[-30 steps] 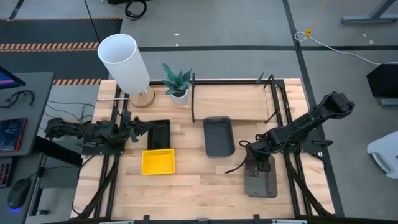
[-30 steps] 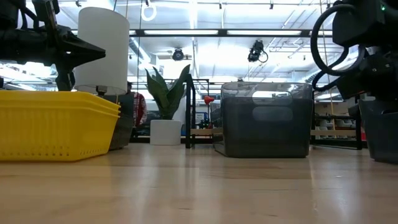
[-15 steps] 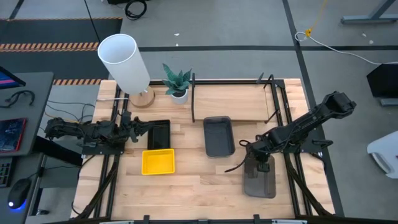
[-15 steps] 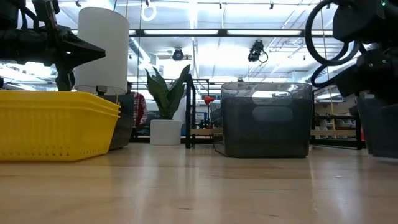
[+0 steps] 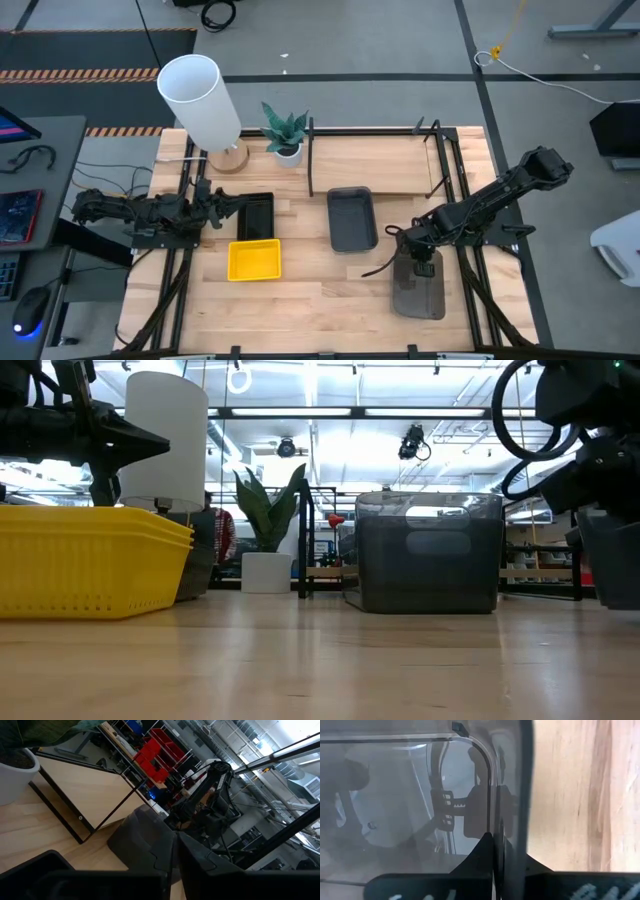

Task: Stack baskets on shelf by color
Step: Stack the bottom gray bin on the stacked gray bins

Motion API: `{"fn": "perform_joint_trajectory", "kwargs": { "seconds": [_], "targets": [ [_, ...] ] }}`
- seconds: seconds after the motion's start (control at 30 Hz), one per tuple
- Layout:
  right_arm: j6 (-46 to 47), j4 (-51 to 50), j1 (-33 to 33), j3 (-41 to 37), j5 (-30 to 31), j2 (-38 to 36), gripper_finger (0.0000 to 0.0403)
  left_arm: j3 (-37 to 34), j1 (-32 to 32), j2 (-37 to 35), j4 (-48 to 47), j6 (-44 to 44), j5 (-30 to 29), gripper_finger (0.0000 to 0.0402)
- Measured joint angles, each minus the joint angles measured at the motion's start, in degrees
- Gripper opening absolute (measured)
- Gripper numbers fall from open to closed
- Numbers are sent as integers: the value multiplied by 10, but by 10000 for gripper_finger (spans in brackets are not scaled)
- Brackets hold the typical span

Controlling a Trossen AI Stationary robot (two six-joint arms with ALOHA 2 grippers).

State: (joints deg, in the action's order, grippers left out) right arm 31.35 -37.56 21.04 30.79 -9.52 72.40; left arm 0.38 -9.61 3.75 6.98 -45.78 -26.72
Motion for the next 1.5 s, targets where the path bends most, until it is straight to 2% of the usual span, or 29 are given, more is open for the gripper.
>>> {"fn": "perform_joint_trajectory", "kwargs": {
  "seconds": [0.13,0.33,0.57,0.93,1.07,1.27,1.5],
  "targets": [
    [-1,-12,0,13,-10,0,7,0,0,0,0,0,0,33],
    [-26,-53,-2,68,7,0,7,0,0,0,0,0,0,39],
    [-29,-140,-20,149,24,0,7,0,0,0,0,0,0,31],
    [20,-248,-82,281,54,0,7,0,0,0,0,0,0,39],
    [22,-255,-114,324,72,0,7,0,0,0,0,0,0,34],
    [-43,-270,-186,377,84,30,7,0,0,0,0,0,0,31],
    [-184,-272,-262,445,76,114,7,0,0,0,0,0,0,38]
  ]
}}
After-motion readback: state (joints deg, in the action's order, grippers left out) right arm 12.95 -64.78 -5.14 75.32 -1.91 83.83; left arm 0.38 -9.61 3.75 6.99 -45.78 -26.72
